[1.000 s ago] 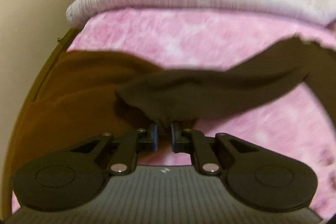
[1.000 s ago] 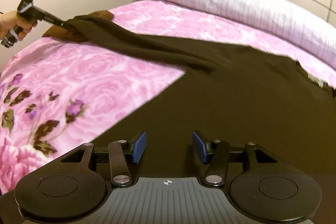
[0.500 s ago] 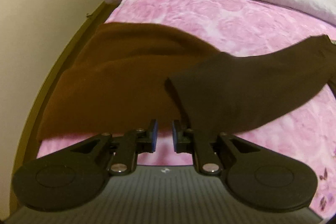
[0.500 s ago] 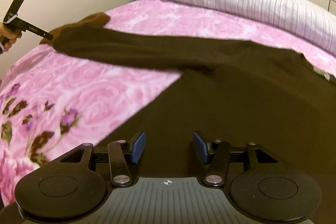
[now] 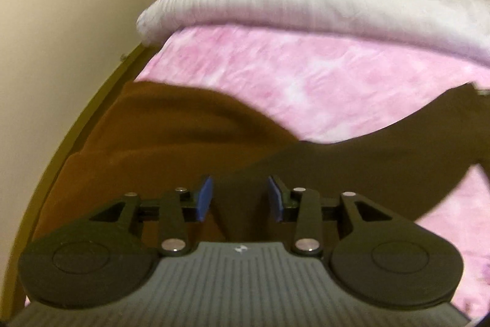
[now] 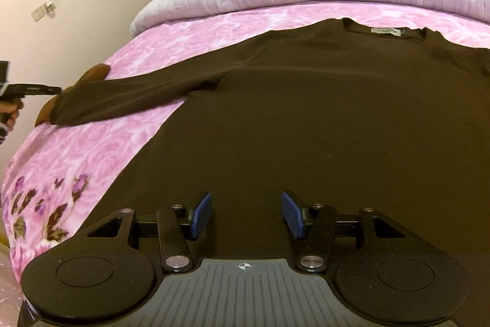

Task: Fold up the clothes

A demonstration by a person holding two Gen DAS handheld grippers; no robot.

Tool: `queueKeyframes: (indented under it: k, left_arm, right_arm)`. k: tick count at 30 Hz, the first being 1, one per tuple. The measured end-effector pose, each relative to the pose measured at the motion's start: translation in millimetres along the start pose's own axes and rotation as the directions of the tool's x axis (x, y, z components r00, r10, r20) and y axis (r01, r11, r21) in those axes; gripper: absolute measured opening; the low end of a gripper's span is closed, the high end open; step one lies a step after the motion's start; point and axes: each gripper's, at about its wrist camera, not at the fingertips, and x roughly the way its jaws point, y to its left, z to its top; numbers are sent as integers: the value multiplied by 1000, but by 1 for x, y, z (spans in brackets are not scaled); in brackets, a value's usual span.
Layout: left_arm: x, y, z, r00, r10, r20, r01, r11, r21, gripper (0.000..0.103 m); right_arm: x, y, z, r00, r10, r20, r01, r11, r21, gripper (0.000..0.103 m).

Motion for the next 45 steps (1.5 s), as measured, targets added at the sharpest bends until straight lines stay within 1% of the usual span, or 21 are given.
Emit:
queueKeyframes:
  k: [2,4,6,10,13,14,17,19,20,22,24,27,29,31,33,34,36,38,42,43,45]
  left_arm:
    - [17,3,-1,999,22,-40,-22,1000,-2,36]
    - [15,6,-4,999,32,-24,-33,999,-29,36]
    - [6,6,-6,999,53,-1,-53,998,-38,35]
    - [-27,-17,-8,994,103,47,-106,993,59,33]
    - [-57,-45,-10,995,63,80,-71,992,103,33]
    - [-66,-56,-12,995,51,91,-61,991,116,34]
    - [-85,-96,-14,994,-15,108,-2,988,157,34]
    - [-93,-129,-14,991,-68,114,46,982,185,34]
    - [-96,-148,-14,989,-92,112,68,976,206,35]
    - [-102,-190,-13,984,-141,106,110,961,255,36]
    - [-105,-234,-12,978,-188,91,152,940,306,38]
    - [-106,-306,-14,967,-247,59,209,904,374,39]
    - [-106,-351,-18,959,-282,36,241,875,420,39]
    - [-105,-390,-24,951,-309,12,268,843,467,40]
    - [-103,-429,-30,942,-334,-13,293,807,513,44]
    - [-102,-446,-32,939,-343,-26,304,792,530,44]
    - [-92,-471,-36,935,-351,-58,325,777,539,44]
    - [-80,-495,-36,933,-347,-92,340,769,541,44]
    - [-54,-530,-35,937,-323,-133,341,764,547,44]
    - [-48,-536,-33,937,-320,-142,344,765,544,44]
    - [-37,-547,-30,935,-316,-159,350,766,538,44]
  right_arm:
    - [-4,-3,1,1000,-16,3,16,1000,3,55]
    - [-9,-10,2,999,-48,14,48,999,20,55]
    - [-16,-24,1,997,-71,35,68,995,70,55]
    - [-41,-74,-11,986,-155,59,140,968,208,55]
    - [-75,-114,-29,979,-170,109,128,940,317,55]
    - [-86,-123,-34,974,-196,116,146,928,342,55]
    - [-124,-153,-53,950,-289,121,222,893,391,55]
    - [-151,-175,-65,934,-333,129,250,869,427,55]
    - [-165,-187,-71,921,-370,124,278,845,457,55]
    - [-194,-207,-80,896,-419,148,293,807,513,55]
    - [-224,-230,-86,853,-493,172,335,770,543,55]
    - [-259,-273,-86,804,-556,212,359,737,573,55]
    - [-273,-307,-81,781,-585,221,382,725,573,55]
    - [-285,-342,-75,751,-622,222,418,708,570,55]
    - [-295,-379,-68,728,-648,223,447,695,563,55]
    - [-302,-394,-67,721,-657,220,460,691,557,55]
    - [-310,-428,-62,711,-670,212,487,687,539,55]
    - [-310,-463,-49,707,-679,199,534,696,479,55]
    - [-310,-515,-39,681,-715,158,630,683,370,55]
    - [-307,-531,-39,680,-721,137,640,674,370,55]
    - [-301,-561,-41,703,-706,82,631,673,386,55]
